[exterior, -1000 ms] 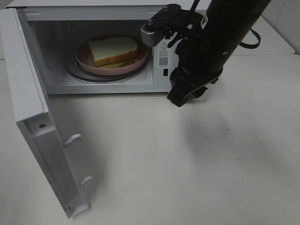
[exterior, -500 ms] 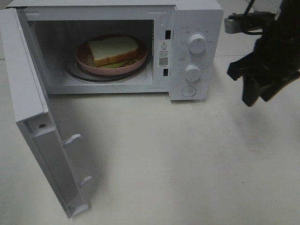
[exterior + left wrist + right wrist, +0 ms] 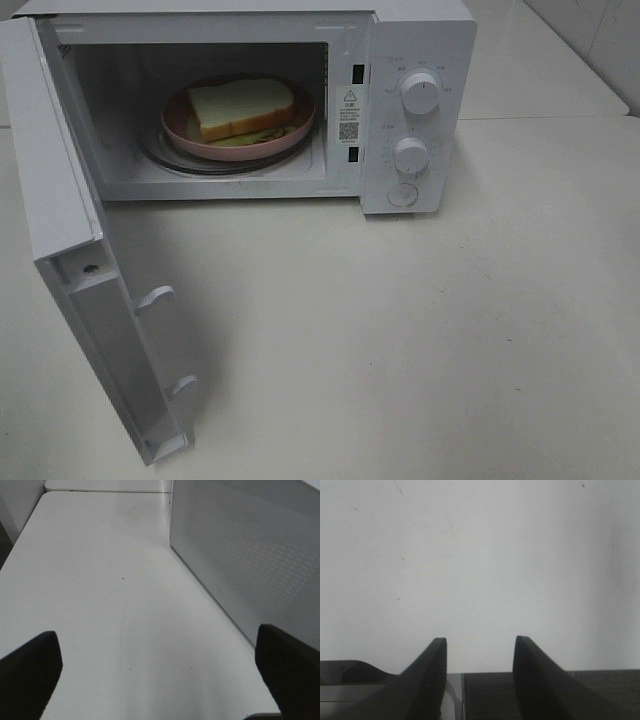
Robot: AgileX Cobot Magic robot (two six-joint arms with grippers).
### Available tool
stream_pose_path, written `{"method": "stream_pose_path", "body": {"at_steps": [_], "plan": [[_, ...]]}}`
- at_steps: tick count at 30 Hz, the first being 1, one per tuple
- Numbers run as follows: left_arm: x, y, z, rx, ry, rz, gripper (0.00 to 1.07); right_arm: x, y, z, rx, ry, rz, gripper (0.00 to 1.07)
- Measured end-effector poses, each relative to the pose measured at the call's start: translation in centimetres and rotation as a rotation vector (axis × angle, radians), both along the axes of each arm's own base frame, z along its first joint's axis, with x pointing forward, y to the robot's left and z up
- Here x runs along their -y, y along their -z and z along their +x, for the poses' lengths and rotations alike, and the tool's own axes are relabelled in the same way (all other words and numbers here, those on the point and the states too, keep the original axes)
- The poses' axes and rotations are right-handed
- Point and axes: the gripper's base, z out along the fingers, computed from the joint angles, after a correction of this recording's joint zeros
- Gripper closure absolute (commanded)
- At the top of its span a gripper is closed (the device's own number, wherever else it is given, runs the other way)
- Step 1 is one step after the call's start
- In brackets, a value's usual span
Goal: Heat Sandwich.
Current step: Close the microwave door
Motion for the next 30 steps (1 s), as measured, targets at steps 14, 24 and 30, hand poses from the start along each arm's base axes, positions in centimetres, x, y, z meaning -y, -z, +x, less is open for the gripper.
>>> {"method": "stream_pose_path", "body": {"at_steps": [14,24,30], "plan": [[0.0,0.0,0.0,0.0,0.0,0.0,0.09,-0.4,1.5,-12.3,0.225,0.035,-0.006,0.64],[0.0,0.0,0.0,0.0,0.0,0.0,0.09,-0.8,3.8,-18.1,0.484,0.033,-0.018,0.64],[0.0,0.0,0.0,0.0,0.0,0.0,0.09,-0.9,4.1,-19.8,0.642,0.032,-0.025,0.64]]}}
